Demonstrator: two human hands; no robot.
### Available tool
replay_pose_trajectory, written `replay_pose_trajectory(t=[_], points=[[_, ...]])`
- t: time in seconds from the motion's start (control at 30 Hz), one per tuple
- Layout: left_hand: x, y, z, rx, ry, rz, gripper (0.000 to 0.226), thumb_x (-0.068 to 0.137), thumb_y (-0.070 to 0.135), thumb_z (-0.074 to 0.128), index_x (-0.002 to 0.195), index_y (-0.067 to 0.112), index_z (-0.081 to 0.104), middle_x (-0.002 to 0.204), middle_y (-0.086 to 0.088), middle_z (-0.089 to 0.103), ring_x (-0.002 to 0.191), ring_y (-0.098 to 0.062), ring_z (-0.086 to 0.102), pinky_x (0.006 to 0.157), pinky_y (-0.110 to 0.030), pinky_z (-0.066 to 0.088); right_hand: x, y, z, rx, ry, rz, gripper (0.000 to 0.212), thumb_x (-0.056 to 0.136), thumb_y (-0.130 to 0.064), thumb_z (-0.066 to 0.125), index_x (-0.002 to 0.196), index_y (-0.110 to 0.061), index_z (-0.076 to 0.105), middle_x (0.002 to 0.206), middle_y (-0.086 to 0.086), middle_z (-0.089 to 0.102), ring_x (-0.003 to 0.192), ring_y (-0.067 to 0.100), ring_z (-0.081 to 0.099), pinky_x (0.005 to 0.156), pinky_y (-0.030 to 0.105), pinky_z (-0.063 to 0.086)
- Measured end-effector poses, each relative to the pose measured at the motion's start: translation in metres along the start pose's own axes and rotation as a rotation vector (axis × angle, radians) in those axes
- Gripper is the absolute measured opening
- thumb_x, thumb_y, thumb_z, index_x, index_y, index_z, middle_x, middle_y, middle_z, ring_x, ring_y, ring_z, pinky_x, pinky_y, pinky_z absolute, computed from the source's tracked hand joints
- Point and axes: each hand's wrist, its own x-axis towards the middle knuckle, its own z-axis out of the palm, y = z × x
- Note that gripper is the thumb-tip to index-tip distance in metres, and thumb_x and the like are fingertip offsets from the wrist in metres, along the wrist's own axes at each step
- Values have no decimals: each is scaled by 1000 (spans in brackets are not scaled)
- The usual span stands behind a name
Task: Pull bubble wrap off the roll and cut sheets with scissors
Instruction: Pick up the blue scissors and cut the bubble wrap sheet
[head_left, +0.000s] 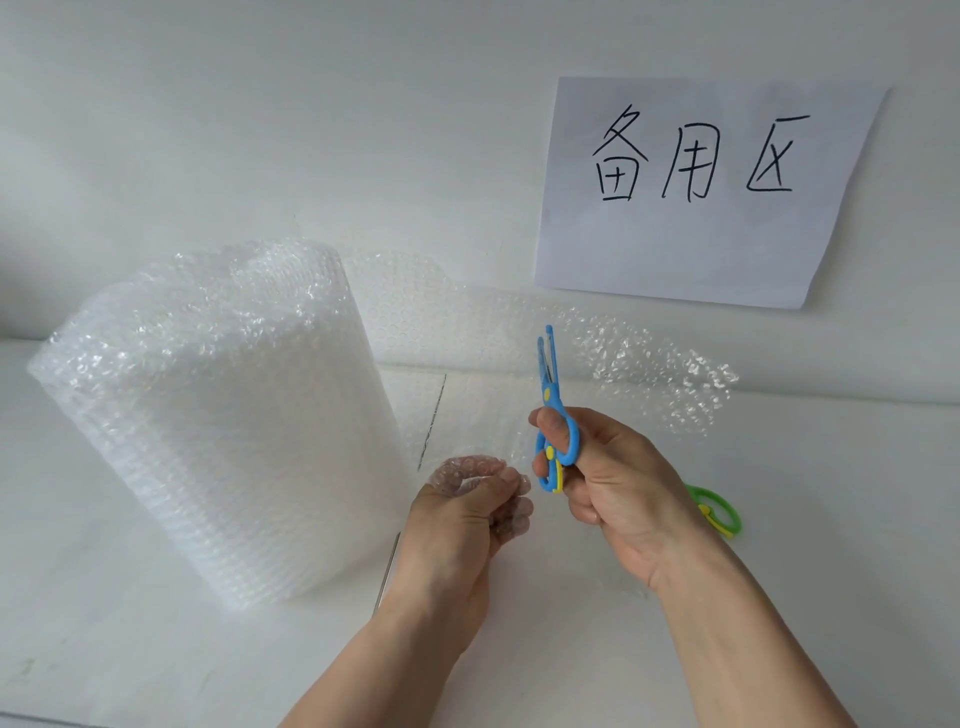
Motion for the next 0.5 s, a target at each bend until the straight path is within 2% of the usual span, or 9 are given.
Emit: replay_pose_trajectory(t=[0.07,0.2,0.37,0.43,0.5], points=[[0,0,0,-7,3,-3,13,88,-8,60,88,4,57,70,-14,67,53,-19,59,54,-27,51,1,0,0,0,12,-11,51,61,-50,71,99,-16,72,69,6,59,35,2,42,39,15,25],[1,0,0,-2,7,-3,12,88,-8,60,90,4,57,70,-14,67,53,-18,59,54,-26,51,2,0,0,-2,17,-10,47,64,-51,72,97,-18,73,70,7,62,37,3,37,44,21,21],[1,0,0,-2,16,1,12,88,-8,59,92,3,56,70,-14,66,53,-19,57,53,-26,50,3,-2,-1,-24,40,-23,24,79,-41,72,90,-20,74,69,6,60,37,3,36,40,18,25],[1,0,0,-5,17,0,13,88,-9,59,91,4,56,69,-14,66,53,-18,57,53,-26,49,4,-2,-1,-25,35,-19,27,75,-45,73,89,-22,74,69,6,61,39,4,36,43,20,25],[0,0,0,-9,15,-5,14,88,-9,59,90,4,56,69,-14,65,52,-19,57,54,-27,48,4,-2,0,-9,26,-20,41,64,-53,74,92,-23,74,71,6,64,44,8,33,47,23,22]])
